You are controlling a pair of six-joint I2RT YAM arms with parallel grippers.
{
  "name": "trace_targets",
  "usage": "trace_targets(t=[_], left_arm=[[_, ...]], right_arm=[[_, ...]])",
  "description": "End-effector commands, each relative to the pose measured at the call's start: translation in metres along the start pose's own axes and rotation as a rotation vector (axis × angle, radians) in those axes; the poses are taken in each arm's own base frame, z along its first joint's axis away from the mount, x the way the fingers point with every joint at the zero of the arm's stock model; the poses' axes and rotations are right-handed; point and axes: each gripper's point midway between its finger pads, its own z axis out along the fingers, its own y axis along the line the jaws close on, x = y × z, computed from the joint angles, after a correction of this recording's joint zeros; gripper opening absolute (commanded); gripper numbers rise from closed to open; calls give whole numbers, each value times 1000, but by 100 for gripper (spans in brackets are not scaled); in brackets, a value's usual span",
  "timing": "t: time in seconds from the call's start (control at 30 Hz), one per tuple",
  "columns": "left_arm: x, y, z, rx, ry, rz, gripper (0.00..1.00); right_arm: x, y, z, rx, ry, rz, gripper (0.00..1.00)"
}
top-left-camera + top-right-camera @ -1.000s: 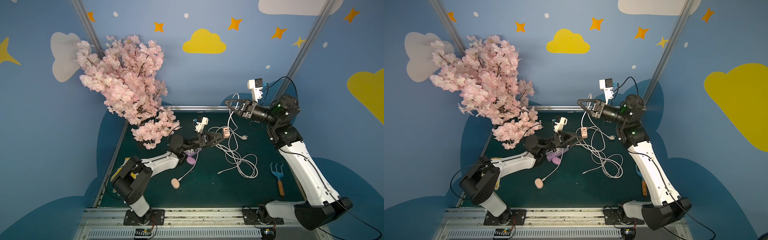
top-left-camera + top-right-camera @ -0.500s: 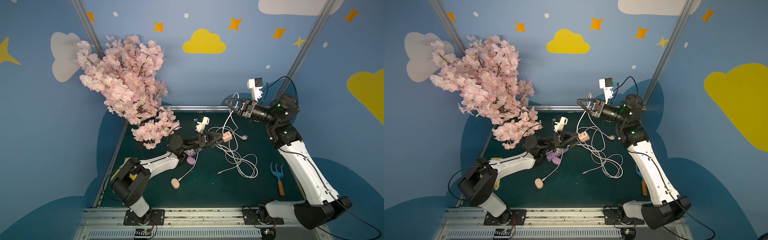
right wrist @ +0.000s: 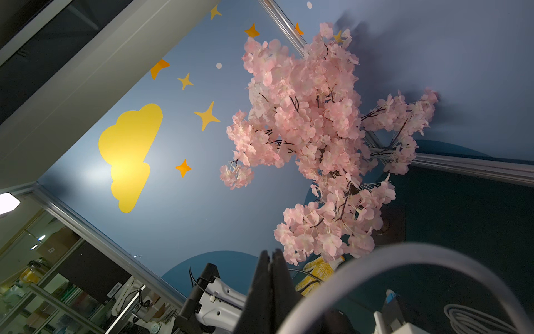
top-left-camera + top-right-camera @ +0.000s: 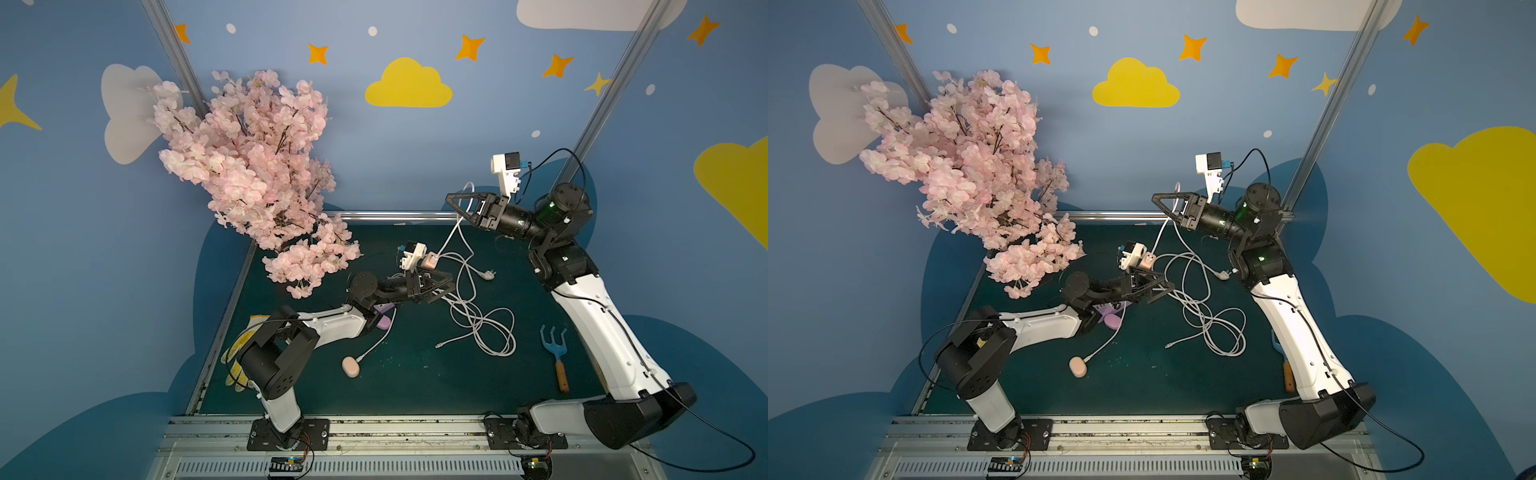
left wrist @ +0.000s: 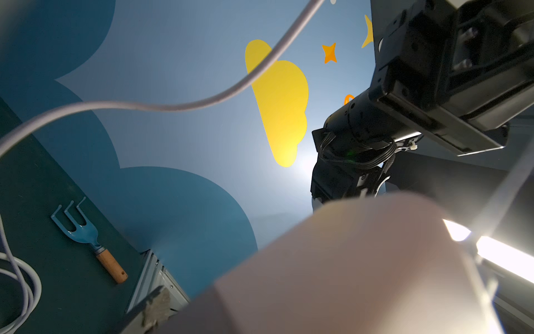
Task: Charge the bluetooth headset
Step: Pick up the plug from the center of the board.
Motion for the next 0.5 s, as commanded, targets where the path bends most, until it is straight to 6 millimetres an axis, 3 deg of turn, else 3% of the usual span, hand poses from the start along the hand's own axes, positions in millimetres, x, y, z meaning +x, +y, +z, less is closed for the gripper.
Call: trace_targets(t=[0.0,0.33,0.47], left_arm=[[-3,-23,-5,42,-4,60,100],[-18,-66,-26,78,-61,145,99],[-19,-67,-25,80,-59,136,99]], right_arm=[[-7,17,-3,-37,-20,-49,0],[9,-2,-28,39,-38,-19,0],[6,-1,-31,41,-43,-17,0]])
